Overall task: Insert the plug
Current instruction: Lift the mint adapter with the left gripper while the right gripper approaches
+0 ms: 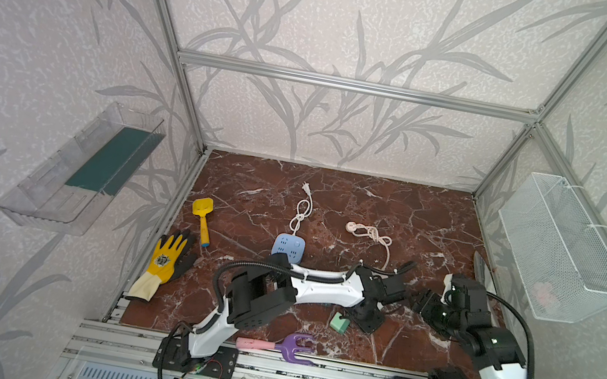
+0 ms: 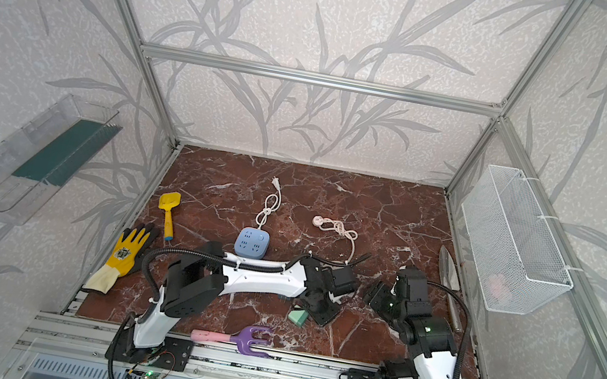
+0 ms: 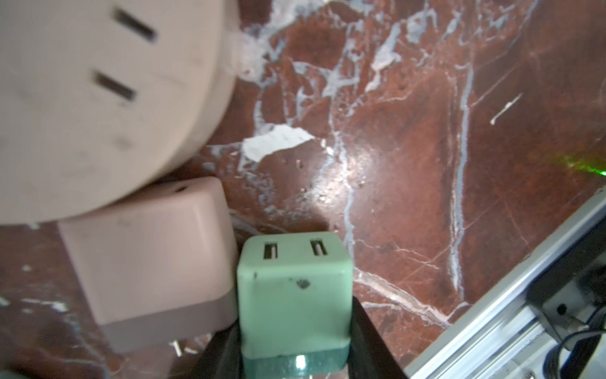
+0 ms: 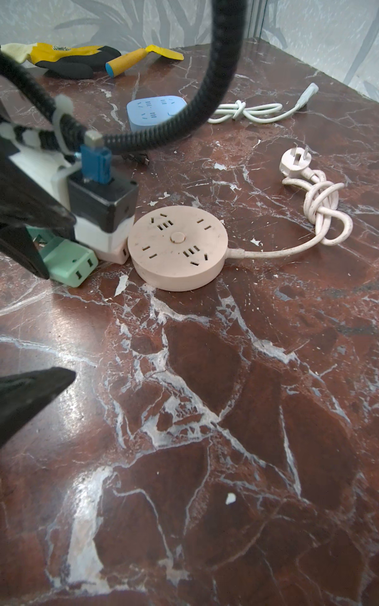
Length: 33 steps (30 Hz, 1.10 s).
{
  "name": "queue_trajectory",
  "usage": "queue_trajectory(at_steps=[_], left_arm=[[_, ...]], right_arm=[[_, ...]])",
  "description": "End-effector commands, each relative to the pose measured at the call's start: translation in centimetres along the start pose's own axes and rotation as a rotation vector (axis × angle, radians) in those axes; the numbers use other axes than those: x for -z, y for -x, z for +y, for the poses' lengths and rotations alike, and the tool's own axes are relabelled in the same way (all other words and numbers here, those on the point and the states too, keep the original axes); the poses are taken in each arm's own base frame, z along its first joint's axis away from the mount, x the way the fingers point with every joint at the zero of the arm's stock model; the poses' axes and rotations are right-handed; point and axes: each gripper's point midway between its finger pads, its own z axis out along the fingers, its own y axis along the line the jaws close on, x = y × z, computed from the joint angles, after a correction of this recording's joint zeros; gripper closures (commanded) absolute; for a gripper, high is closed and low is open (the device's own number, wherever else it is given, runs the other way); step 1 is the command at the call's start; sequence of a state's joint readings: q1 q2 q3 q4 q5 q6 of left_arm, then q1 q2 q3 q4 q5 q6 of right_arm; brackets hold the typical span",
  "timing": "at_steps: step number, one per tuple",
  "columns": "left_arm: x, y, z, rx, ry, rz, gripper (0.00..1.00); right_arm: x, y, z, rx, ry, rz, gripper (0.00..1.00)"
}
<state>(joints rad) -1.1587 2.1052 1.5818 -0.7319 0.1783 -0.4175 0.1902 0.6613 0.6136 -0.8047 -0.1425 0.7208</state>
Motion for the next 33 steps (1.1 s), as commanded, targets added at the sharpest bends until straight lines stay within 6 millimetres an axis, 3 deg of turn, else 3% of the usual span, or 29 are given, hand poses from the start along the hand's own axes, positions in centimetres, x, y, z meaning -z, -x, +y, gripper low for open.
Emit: queue_trajectory(at_steps=[1,6,10,14,17,25,29,33], left_arm=[[4.1,-0.3,0.3,-0.022,-0.048,0.002,1.0],[9.4,0.1,1.7,0.046,-0.215,-0.006,1.0],[15.4,1.6,3.9,0.199,-0.52,-0.033,1.0],[21.7,4.2,5.6,0.343,-0.873,-0.221,1.0],[24.4,4.7,5.9,0.361,-0.949,-0.292,1.0],[28.2,4.3,4.3,0.285,-1.096,-0.31,1.0],[28.8,4.0,3.9,0.246,-1.153,-0.324,1.0],[28.1,4.0,4.1,0.245,-1.156,-0.322,1.0]], right_arm=[[0.5,0.7,0.7,0.021,0.015,0.002,0.33],[0.6,1.7,3.2,0.096,0.129,0.02,0.33],[1.5,2.5,8.7,0.133,0.443,0.034,0.33],[3.2,3.2,14.1,0.109,0.779,0.087,0.34],[4.1,3.9,16.3,0.104,0.91,0.126,0.34],[6.2,5.3,19.5,0.102,1.084,0.212,0.33],[7.5,5.4,20.5,0.092,1.17,0.269,0.26],[8.0,5.0,20.6,0.098,1.184,0.307,0.28]])
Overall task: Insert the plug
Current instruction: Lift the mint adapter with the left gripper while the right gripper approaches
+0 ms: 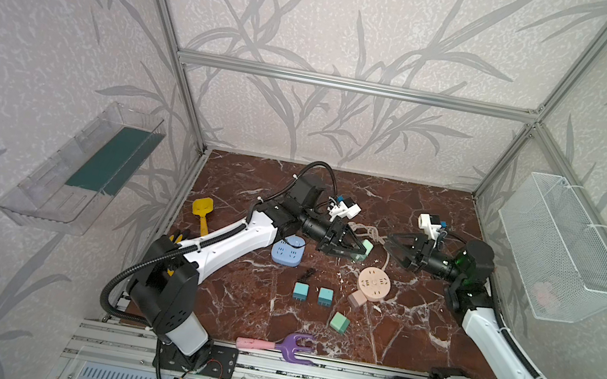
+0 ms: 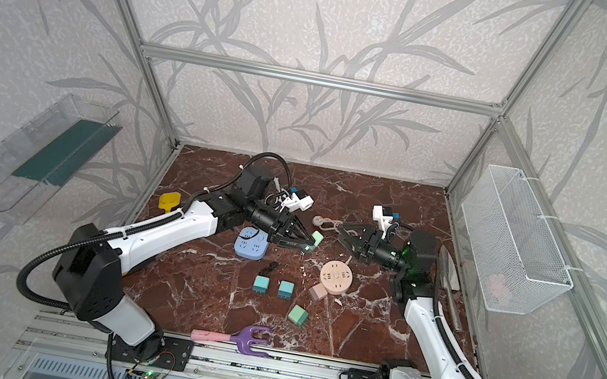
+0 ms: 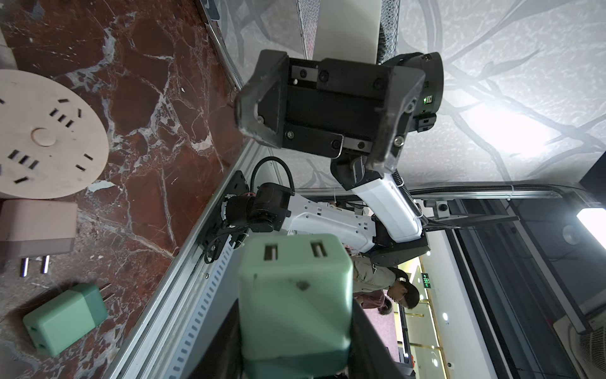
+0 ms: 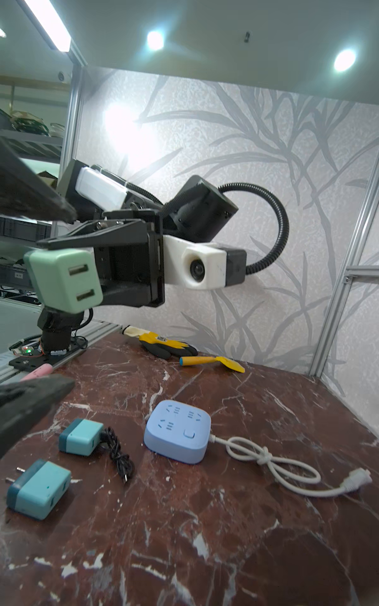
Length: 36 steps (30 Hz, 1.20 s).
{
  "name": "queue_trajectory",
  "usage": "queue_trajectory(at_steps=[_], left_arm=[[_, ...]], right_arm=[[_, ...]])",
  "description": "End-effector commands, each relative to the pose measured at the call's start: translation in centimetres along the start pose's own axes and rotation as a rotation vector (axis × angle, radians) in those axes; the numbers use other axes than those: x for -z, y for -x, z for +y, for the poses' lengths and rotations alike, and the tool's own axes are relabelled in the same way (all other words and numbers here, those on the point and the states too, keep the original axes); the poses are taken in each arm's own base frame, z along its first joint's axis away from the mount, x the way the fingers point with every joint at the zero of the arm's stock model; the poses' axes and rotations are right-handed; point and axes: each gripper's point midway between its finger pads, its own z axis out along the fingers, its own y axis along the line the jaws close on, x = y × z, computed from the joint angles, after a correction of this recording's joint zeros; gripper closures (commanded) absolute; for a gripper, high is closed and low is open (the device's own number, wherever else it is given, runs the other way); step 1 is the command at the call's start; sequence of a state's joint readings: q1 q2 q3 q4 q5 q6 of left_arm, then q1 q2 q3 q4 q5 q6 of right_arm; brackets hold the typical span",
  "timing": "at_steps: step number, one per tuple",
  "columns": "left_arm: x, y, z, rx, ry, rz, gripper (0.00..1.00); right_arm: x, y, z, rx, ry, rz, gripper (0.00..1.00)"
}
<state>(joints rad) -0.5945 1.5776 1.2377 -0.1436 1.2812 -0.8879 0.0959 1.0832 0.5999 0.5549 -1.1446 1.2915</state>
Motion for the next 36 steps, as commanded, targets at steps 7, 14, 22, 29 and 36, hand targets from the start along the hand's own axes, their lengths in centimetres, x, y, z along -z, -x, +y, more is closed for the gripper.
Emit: queue_trajectory(at_steps=[7,14,22,29,36], left_arm=[[0.2,-0.5,-1.8,-0.064,-0.082,0.04,1.0],[0.1,-0.9,-1.3,-0.067,-0.088,0.054,1.0],[0.1,-1.4,-1.1,-0.076,-0.091,0.063,1.0],[0.1,-1.8,-1.3,-0.085,-0.102,0.075,1.0],[0.2,-1.8,-2.0,-0.105,-0.129,0.074,1.0]], right_arm=[[0.1,-2.6,1.7,0.049,0.028,0.109,0.27],[-0.7,-3.4,2.4,0.035,0.066,0.145,0.32],[-1.8,-4.1,2.4,0.016,0.068,0.198,0.36],[-2.6,-4.5,2.9,0.037,0.096,0.219,0.35],[-3.3,-5.2,2.7,0.036,0.106,0.257,0.36]])
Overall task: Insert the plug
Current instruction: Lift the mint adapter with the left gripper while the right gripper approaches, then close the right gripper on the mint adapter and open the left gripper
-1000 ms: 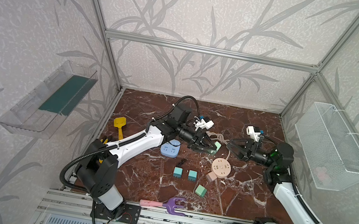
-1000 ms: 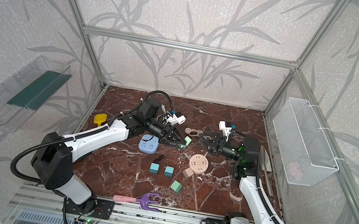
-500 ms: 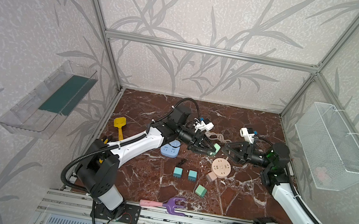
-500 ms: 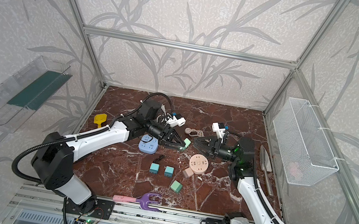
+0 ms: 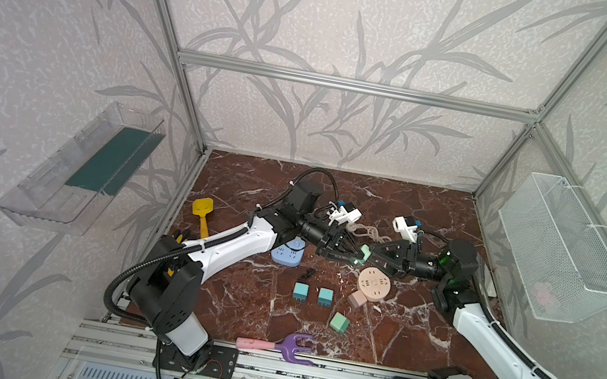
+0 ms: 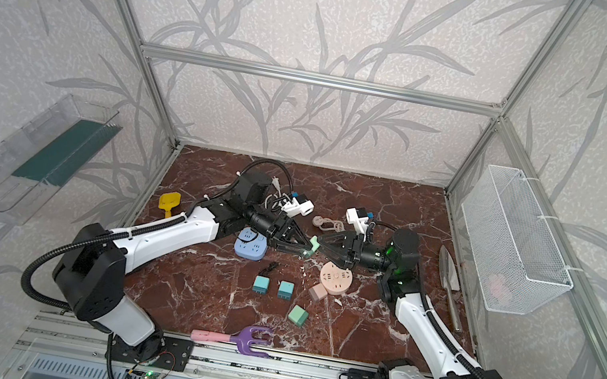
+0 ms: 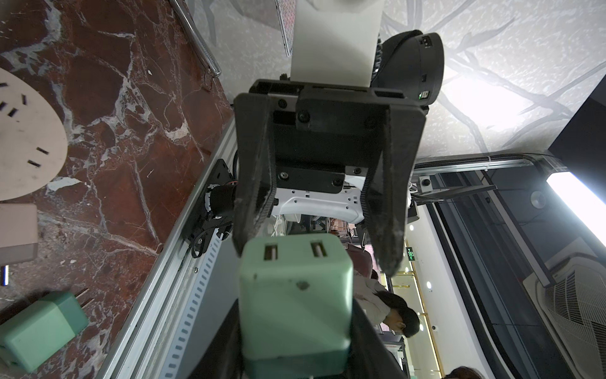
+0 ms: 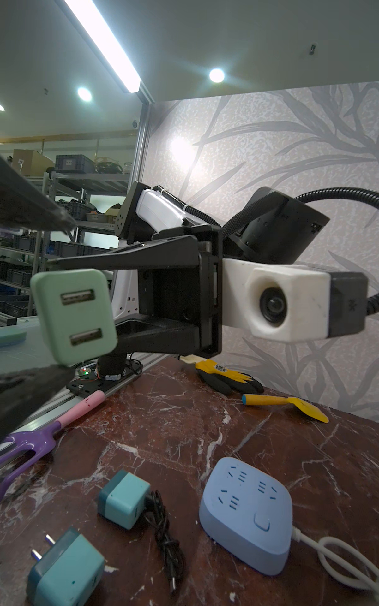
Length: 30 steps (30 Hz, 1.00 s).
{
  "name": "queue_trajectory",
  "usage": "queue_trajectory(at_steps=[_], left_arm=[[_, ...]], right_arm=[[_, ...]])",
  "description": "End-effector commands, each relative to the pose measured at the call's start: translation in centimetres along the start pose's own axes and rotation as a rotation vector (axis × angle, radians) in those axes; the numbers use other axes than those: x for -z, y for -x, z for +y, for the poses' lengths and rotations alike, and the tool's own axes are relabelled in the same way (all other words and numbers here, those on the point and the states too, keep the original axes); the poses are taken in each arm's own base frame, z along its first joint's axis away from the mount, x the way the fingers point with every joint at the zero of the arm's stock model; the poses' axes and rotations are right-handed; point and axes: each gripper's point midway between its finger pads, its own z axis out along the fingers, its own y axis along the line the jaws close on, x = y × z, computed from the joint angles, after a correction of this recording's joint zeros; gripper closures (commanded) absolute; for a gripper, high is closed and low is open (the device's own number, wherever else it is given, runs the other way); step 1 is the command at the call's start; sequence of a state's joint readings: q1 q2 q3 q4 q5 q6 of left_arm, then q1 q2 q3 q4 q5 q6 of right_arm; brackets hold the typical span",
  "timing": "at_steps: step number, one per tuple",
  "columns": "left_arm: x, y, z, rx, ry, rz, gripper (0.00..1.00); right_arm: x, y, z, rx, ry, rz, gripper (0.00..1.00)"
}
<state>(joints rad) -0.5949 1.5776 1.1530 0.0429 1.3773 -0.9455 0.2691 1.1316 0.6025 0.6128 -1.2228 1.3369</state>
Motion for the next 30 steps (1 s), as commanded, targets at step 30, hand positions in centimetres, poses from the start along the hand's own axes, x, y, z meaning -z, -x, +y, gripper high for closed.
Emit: queue_trajectory(at_steps=[30], left_arm=[[0.1,-1.3,-1.6,-0.056,-0.05,0.028,1.0]], right_arm=[[-1.7,0.0,1.8,0.076,0.047,0.032,0.45]])
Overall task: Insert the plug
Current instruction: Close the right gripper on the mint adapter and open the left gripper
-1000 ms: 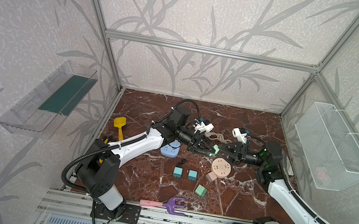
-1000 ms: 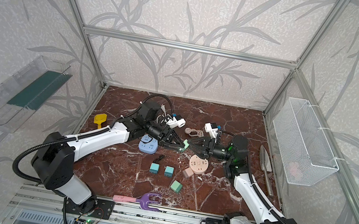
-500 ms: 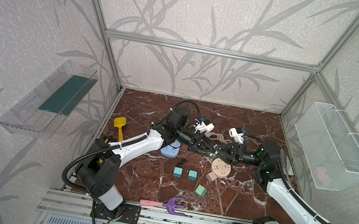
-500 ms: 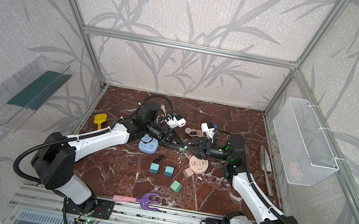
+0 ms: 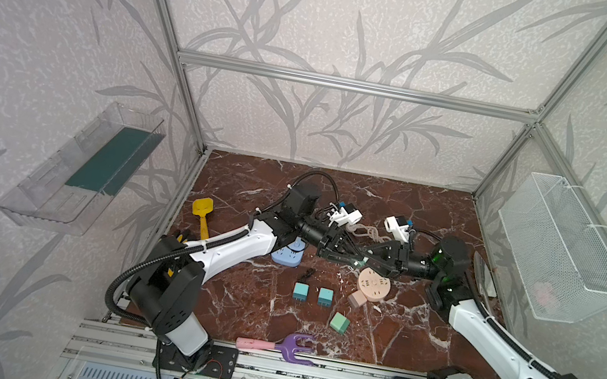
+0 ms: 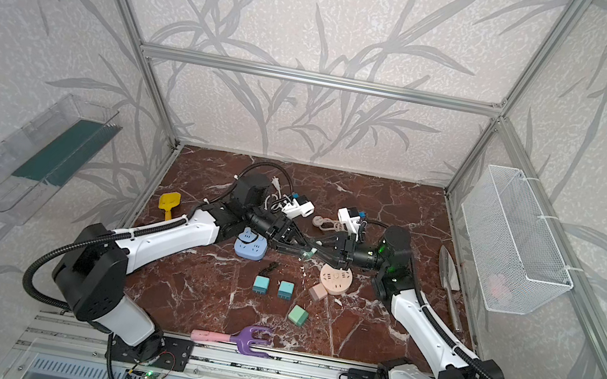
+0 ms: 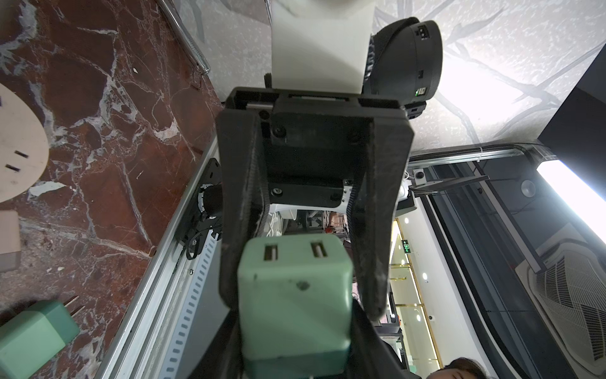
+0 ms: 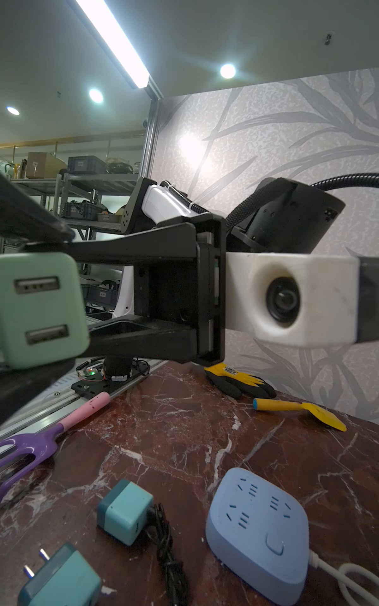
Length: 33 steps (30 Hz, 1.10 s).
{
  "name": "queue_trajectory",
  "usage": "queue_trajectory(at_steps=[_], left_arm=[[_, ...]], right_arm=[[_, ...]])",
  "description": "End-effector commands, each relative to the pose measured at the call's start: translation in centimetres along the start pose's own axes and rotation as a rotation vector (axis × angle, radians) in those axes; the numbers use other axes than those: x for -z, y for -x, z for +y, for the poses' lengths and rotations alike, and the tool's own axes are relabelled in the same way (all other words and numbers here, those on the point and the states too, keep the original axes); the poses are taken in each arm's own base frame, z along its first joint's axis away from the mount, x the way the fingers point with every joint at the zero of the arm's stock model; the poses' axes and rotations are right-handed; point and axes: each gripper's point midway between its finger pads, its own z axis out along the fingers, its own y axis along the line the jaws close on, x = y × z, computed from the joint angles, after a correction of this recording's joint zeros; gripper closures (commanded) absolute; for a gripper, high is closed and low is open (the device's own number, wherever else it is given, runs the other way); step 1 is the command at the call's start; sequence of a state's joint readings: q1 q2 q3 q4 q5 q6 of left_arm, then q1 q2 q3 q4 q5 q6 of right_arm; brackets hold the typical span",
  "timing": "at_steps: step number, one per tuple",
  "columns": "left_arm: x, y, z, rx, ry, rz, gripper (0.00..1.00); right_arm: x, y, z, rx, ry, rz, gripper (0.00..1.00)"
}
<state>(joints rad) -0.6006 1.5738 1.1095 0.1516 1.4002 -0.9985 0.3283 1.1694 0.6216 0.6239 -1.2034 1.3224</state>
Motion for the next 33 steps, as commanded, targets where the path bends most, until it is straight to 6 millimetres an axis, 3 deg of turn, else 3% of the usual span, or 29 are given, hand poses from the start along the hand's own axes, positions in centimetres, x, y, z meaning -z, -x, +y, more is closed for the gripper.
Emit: queue_trajectory(at_steps=[1,10,16,21,24,29,33], left_arm=[[0.2,-0.9,-1.6,-0.043,-0.022,0.013,1.0],[0.2,-0.6,-0.9,-0.029,-0.017,0.008,1.0],[0.8,0.7,-0.3,-0.019,-0.008,-0.02,1.0],[1.1,2.2,-0.1,-0.018,-0.028,-0.029,1.0],[1.3,3.9,-0.2,-0.022,-0.059,-0.05,1.0],[3.5,8.7,-1.3,-0.053,-0.174,-0.137,0.99],[4.3,11.6,0.0,-0.036,-0.192,-0.134,0.85]], right_arm=[[-0.2,0.5,1.7,0.062,0.041,-0.007,0.45],[-0.1,0.5,2.2,0.081,0.068,-0.011,0.51],[0.0,0.3,2.0,0.078,0.069,-0.008,0.59],[-0.2,0.6,1.6,0.074,0.066,-0.006,0.75],[-0.4,1.3,1.0,0.061,0.058,-0.009,1.0],[-1.1,3.9,-0.5,0.055,0.039,-0.032,1.0],[-1.6,6.2,-1.8,0.042,0.03,-0.062,1.0]])
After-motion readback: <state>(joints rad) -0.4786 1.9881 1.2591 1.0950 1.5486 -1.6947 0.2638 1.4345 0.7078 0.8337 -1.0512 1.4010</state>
